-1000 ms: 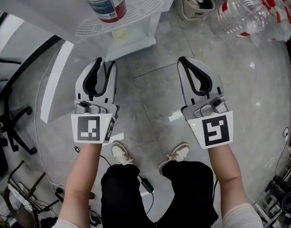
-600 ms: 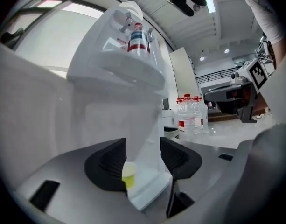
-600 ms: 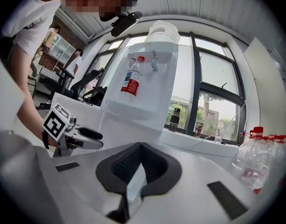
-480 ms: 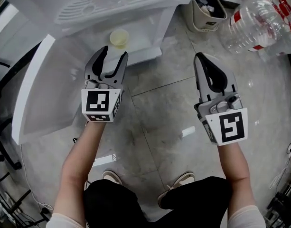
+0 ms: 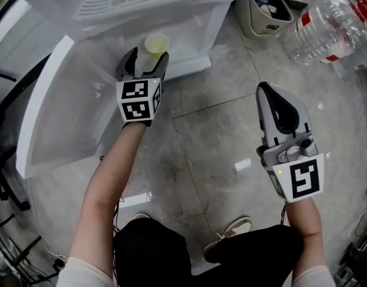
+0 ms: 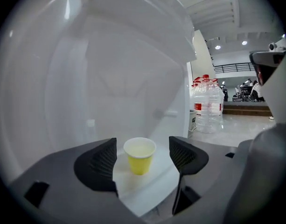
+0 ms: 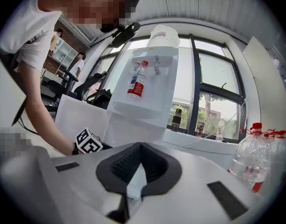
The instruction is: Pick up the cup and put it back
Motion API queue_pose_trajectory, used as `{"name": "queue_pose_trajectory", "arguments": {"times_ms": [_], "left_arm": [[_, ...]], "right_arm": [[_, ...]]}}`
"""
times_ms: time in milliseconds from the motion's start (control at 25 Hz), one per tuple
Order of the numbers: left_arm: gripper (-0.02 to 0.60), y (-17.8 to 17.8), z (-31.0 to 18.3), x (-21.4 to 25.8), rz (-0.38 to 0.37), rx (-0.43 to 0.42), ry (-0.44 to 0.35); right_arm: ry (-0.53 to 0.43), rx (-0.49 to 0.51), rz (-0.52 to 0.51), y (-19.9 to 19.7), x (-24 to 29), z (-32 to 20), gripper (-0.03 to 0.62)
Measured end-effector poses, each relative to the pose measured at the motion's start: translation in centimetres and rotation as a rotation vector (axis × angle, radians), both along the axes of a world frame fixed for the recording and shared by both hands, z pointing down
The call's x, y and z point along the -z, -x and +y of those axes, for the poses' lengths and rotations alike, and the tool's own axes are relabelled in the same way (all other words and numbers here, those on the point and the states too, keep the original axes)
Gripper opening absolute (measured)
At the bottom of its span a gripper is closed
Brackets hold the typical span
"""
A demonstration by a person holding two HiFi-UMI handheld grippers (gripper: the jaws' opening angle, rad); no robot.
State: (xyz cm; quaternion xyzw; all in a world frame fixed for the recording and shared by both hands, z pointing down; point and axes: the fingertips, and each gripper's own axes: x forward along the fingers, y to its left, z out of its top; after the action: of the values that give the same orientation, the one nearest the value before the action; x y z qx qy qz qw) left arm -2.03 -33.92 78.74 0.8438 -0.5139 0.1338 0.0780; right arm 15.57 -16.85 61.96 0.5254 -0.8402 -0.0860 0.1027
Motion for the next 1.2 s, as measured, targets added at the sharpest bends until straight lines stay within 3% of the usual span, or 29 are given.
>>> {"name": "queue_pose_trajectory", "arguments": {"times_ms": [160,400,920,1200], "left_arm": [[0.392,-1.8,-1.4,-2.5,-0.010,-0.022,0.047],[0.427,-1.8,-4.1,-4.7,0.037,0.057,0.147],[0.426,-2.1,-5.7,-7.2,-0.075,0.061,0.144],[0.423,-1.9,-5.6,-7.0,-0.079,0.068,0.154]], "right_arm": [[-0.024,-0.071,-0.019,-2.8,2.2,0.4,0.020],[-0.028,-0.113,-0.017,-4.9,3.6,1.9,0.020],[-0.016,-0.160,-0.013,-7.4,3.6,3.4,0.020],[-0.017,-0.141,-0.026,-6.9,3.6,3.7,0.020]]}}
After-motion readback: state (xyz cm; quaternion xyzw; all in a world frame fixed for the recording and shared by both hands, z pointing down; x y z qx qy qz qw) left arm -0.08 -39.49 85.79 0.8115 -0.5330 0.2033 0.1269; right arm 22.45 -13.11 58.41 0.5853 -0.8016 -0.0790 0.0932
